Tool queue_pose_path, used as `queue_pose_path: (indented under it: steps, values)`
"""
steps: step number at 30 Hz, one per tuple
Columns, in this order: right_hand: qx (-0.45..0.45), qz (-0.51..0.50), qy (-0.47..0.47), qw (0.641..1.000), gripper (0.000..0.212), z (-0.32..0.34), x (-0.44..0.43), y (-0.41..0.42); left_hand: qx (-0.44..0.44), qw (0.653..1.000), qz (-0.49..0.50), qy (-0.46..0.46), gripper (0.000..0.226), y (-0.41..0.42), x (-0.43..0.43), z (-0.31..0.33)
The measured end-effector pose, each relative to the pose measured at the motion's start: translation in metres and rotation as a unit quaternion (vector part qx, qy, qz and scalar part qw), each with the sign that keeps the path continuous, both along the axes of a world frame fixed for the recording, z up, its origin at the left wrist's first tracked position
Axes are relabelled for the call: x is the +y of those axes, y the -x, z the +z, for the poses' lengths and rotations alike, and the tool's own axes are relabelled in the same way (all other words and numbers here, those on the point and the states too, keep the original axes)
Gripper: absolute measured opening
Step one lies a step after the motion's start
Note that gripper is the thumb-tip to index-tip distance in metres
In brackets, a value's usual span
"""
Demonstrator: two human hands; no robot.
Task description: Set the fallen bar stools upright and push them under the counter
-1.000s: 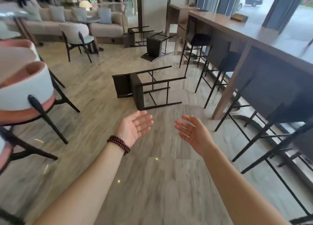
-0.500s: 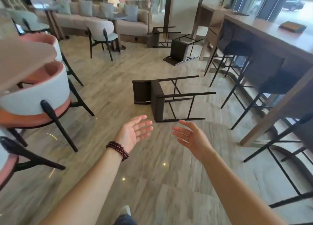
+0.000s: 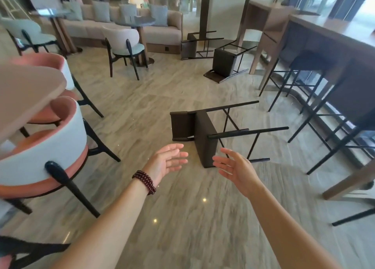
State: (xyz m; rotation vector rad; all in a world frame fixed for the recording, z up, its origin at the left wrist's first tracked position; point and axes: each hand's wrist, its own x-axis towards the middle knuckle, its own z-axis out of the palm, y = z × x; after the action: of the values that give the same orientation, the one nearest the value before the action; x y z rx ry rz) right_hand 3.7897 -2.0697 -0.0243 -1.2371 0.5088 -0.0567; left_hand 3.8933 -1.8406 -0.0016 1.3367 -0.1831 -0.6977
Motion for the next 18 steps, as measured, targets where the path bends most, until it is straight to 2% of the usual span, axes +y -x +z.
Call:
queue_pose_path:
  steps: [9, 18]
  values:
    - [0.012, -0.005, 0.011, 1.0, 0.03, -0.02, -0.043, -0.186, 0.012, 1.0, 0.009, -0.012, 0.024, -0.185, -0.043, -0.022]
    - [0.038, 0.015, 0.034, 0.999, 0.025, -0.015, -0.071, -0.359, 0.02, 0.999, 0.012, -0.028, 0.023, -0.356, -0.08, -0.016]
